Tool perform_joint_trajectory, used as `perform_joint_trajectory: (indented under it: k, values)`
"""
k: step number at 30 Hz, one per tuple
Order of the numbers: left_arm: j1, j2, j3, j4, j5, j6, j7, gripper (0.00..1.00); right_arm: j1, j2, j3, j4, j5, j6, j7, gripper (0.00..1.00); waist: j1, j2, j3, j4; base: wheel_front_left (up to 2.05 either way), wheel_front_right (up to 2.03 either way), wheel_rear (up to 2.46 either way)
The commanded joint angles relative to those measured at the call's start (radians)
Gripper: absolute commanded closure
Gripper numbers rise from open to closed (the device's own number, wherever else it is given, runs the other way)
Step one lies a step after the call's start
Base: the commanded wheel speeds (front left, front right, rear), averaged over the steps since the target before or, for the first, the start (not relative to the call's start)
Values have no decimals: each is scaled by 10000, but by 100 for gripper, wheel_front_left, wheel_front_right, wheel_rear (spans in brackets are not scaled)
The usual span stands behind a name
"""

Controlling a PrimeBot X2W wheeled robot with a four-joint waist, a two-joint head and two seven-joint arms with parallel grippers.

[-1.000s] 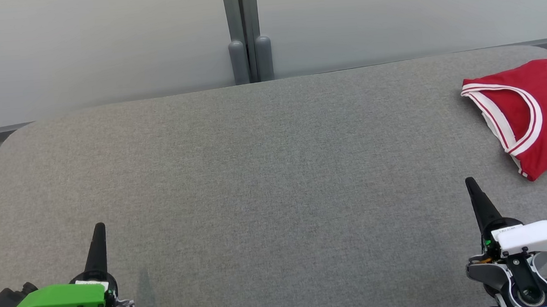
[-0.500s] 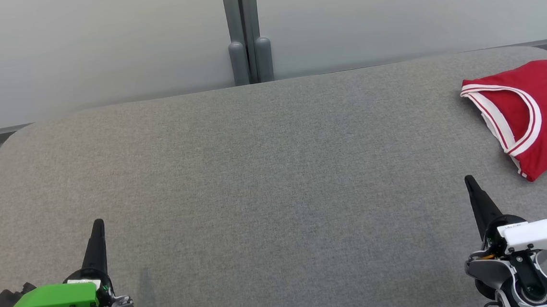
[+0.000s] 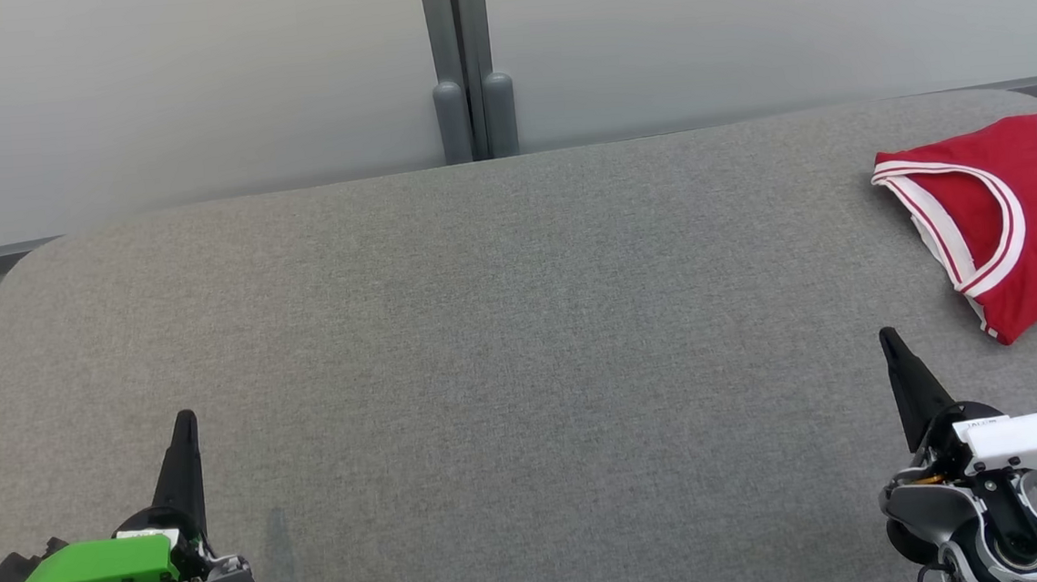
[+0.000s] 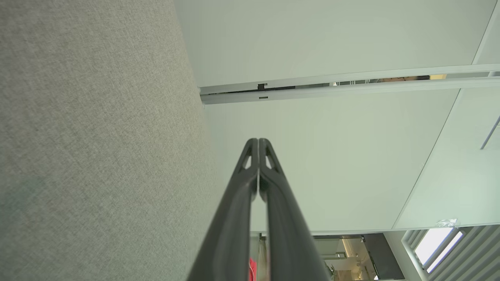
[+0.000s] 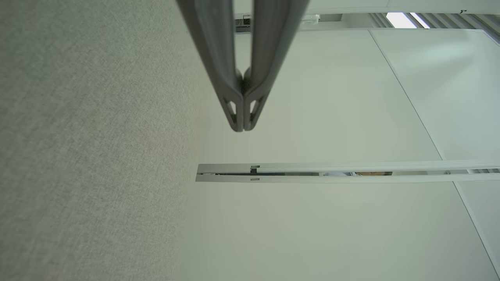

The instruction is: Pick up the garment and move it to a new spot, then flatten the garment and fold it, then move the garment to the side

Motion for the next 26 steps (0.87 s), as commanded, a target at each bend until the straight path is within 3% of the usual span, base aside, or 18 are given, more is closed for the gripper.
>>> perform_joint_trajectory:
  k: [1,26]
  values:
    - [-161,-22,70,13,-195,-84,77,100,-128,3,-33,27,192,7,73,100,0,0,-3,-1,0,0,0]
    - [-153,-46,99,18,-363,-96,126,100,-124,14,-52,48,400,7,123,100,0,0,-12,-3,0,0,0]
